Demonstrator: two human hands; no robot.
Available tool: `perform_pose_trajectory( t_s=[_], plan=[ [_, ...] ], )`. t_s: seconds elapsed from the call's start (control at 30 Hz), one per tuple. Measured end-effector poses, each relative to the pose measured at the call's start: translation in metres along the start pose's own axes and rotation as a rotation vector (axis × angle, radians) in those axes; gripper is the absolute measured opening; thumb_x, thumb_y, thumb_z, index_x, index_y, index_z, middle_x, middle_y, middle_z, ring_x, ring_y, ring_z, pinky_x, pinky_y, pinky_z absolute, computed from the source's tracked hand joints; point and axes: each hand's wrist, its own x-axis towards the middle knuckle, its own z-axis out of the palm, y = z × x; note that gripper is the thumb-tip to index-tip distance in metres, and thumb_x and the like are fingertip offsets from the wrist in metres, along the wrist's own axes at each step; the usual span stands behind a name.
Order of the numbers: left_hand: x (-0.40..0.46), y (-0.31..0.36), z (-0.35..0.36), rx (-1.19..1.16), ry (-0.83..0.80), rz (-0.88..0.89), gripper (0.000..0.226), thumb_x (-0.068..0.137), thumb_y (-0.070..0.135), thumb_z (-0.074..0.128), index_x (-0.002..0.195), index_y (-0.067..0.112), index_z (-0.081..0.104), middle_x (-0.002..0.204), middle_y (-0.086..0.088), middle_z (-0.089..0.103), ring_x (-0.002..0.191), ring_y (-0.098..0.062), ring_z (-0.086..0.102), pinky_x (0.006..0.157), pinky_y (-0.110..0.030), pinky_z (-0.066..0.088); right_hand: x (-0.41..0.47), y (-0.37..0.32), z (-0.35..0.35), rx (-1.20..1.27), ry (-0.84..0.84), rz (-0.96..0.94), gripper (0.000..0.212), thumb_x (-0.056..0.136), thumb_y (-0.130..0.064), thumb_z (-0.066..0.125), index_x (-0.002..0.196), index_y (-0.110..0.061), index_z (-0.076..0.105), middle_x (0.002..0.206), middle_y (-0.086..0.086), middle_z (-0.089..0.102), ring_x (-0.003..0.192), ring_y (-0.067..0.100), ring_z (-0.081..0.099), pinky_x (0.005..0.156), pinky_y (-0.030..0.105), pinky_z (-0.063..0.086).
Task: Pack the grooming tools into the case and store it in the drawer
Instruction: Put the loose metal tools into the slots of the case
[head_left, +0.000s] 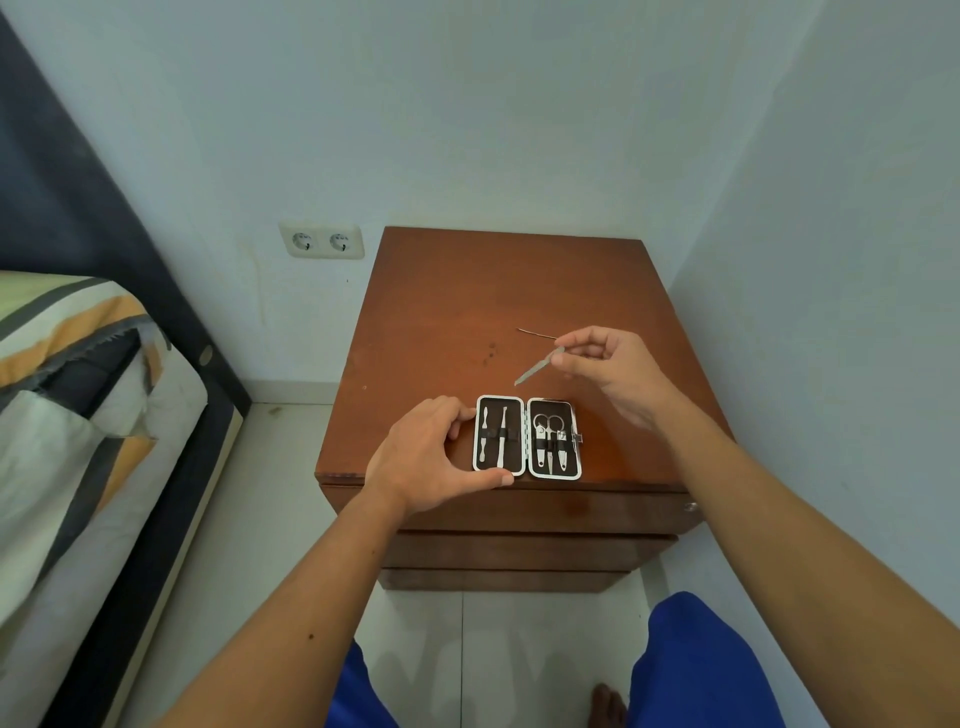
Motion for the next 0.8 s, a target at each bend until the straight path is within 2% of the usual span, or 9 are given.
perform_pose_trajectory(
  t_s=[0.1,0.2,0.37,0.57,0.67,0.8],
  plan=[
    [0.000,0.000,0.000,-0.002,0.001,0.001,0.073,0.061,0.085,0.080,0.107,0.033,0.059,0.091,0.017,0.054,0.088,-0.006,0.054,0.073,-0.027,0.049,0.001,-0.001,0.003,0.085,0.021,-0.007,0.015,0.087,0.003,0.078,0.099,-0.005,0.076,0.080,0.003,0.077,0.071,0.012,0.068,0.073,0.022,0.057],
    [0.000,0.000,0.000,-0.001,0.005,0.007,0.072,0.061,0.084,0.081,0.108,0.033,0.059,0.092,0.017,0.054,0.089,-0.007,0.054,0.073,-0.026,0.047,0.002,0.000,0.006,0.080,0.028,-0.006,0.015,0.089,0.001,0.078,0.102,-0.005,0.076,0.082,0.004,0.077,0.074,0.015,0.067,0.074,0.025,0.056],
    [0.000,0.000,0.001,-0.002,0.001,-0.001,0.073,0.060,0.085,0.080,0.108,0.033,0.059,0.093,0.016,0.056,0.089,-0.006,0.055,0.073,-0.026,0.048,0.004,0.010,0.012,-0.103,-0.035,0.023,0.018,0.088,-0.008,0.083,0.103,-0.012,0.074,0.086,0.007,0.078,0.076,0.019,0.067,0.077,0.033,0.056],
    [0.001,-0.001,0.001,0.005,0.004,0.011,0.074,0.060,0.086,0.079,0.107,0.032,0.059,0.091,0.017,0.055,0.088,-0.005,0.054,0.073,-0.026,0.048,0.007,0.010,0.022,-0.274,-0.103,0.057,0.014,0.088,-0.014,0.083,0.098,-0.016,0.073,0.082,-0.001,0.077,0.071,0.006,0.069,0.078,0.031,0.056],
    [0.001,-0.002,0.001,0.005,0.013,0.014,0.073,0.059,0.086,0.079,0.105,0.033,0.059,0.089,0.017,0.053,0.086,-0.006,0.054,0.073,-0.026,0.048,0.009,0.011,0.027,-0.359,-0.141,0.048,0.014,0.087,-0.018,0.084,0.098,-0.019,0.075,0.087,0.001,0.079,0.078,0.011,0.073,0.087,0.039,0.061],
    [0.001,-0.001,0.002,0.008,0.006,0.015,0.075,0.060,0.087,0.078,0.107,0.031,0.059,0.090,0.017,0.054,0.087,-0.005,0.053,0.073,-0.025,0.047,0.008,0.014,0.030,-0.463,-0.154,0.010,0.014,0.086,-0.021,0.086,0.097,-0.021,0.076,0.091,-0.001,0.079,0.087,0.019,0.075,0.088,0.037,0.062]
  ],
)
